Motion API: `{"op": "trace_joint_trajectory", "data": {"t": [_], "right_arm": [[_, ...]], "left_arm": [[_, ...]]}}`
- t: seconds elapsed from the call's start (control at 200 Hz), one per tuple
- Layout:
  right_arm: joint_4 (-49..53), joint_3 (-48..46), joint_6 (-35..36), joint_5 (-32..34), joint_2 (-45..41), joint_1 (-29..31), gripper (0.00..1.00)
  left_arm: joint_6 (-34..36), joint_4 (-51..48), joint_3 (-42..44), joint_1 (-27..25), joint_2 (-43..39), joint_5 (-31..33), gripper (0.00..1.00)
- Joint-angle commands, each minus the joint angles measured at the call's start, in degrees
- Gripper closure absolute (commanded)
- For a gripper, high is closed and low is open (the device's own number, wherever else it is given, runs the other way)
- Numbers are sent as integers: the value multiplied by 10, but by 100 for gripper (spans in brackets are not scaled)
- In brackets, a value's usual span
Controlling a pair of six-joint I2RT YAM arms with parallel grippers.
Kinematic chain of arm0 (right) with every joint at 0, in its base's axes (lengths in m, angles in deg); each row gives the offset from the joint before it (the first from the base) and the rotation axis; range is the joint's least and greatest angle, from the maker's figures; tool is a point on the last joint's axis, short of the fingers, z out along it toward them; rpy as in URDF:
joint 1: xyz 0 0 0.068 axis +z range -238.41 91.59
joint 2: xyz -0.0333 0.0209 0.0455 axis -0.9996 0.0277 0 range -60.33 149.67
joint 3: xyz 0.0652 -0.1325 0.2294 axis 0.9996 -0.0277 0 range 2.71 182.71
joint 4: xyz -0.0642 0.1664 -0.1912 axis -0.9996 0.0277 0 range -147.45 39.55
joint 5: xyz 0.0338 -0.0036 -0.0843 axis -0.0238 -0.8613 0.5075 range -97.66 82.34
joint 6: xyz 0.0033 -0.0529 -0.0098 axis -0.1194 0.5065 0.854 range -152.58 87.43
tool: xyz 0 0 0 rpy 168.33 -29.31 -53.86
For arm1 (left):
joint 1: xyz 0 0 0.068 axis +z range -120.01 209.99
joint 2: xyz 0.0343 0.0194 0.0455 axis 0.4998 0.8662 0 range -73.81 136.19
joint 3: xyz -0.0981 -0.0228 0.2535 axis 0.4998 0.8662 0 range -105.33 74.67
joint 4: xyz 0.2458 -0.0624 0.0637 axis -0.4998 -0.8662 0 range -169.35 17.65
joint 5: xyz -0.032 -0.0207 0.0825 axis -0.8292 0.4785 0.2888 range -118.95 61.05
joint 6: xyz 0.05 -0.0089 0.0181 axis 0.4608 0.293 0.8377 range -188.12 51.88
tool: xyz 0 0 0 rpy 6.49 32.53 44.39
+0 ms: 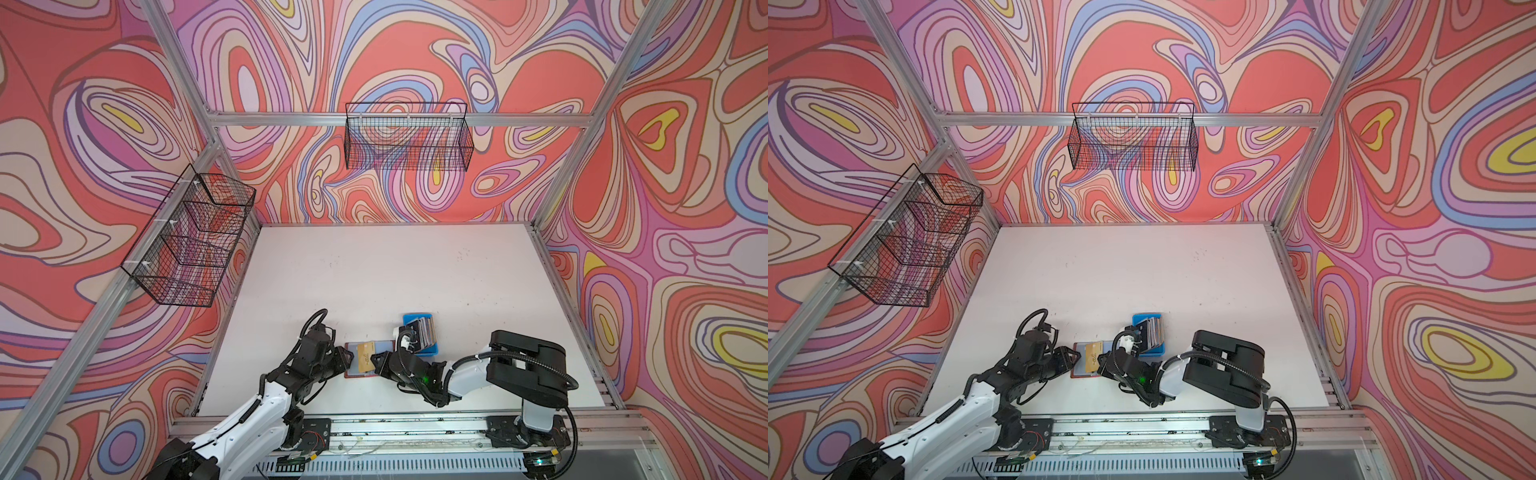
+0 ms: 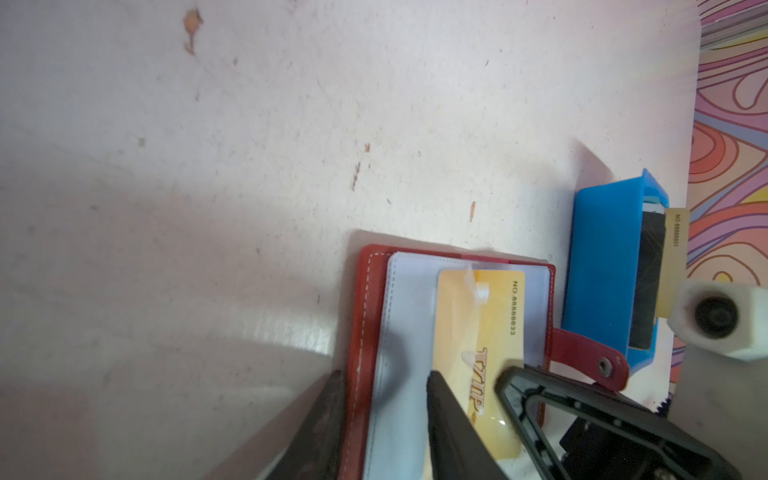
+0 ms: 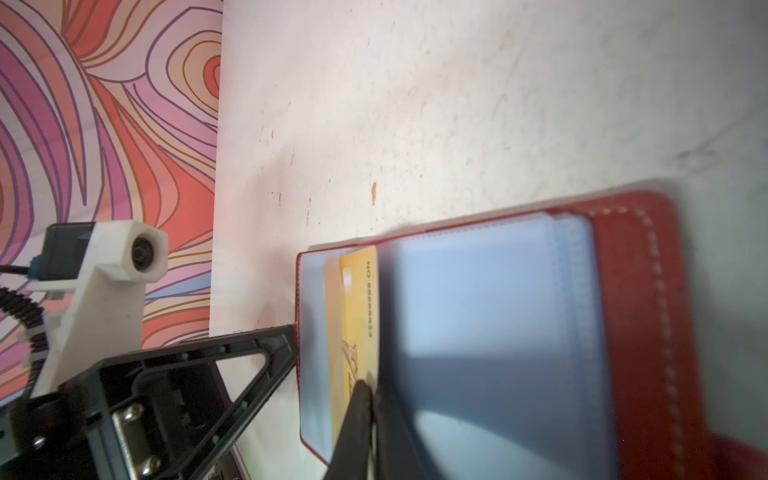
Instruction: Put the credit cards into the card holder
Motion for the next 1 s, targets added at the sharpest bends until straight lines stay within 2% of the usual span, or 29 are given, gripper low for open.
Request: {"op": "trace_joint_trajectory", "data": {"t": [0.0, 0.12, 0.235, 0.361, 0.416, 0.606, 0.721, 0.991], "right_arm": [[152, 44, 34, -13, 11, 11, 100], [224, 63, 55, 27, -5, 11, 68], [267, 70, 70, 62, -32, 8, 58], [277, 79, 80, 64, -37, 2, 57], [260, 79, 89, 53, -33, 0, 62], [253, 100, 91, 32, -1, 0, 63], [228, 105, 96, 18, 9, 1, 70], [175, 119, 100, -11, 39, 14, 75]], "left_arm": [[-9, -13, 15, 1, 7, -12, 64], [-7, -14, 14, 1, 9, -7, 64], [-5, -17, 13, 1, 9, -5, 64], [-4, -20, 12, 1, 7, -3, 64], [-4, -19, 13, 1, 6, -3, 64], [-5, 0, 14, 1, 9, -18, 64], [-5, 19, 15, 1, 14, -30, 64], [-10, 42, 19, 0, 21, -36, 65]]}}
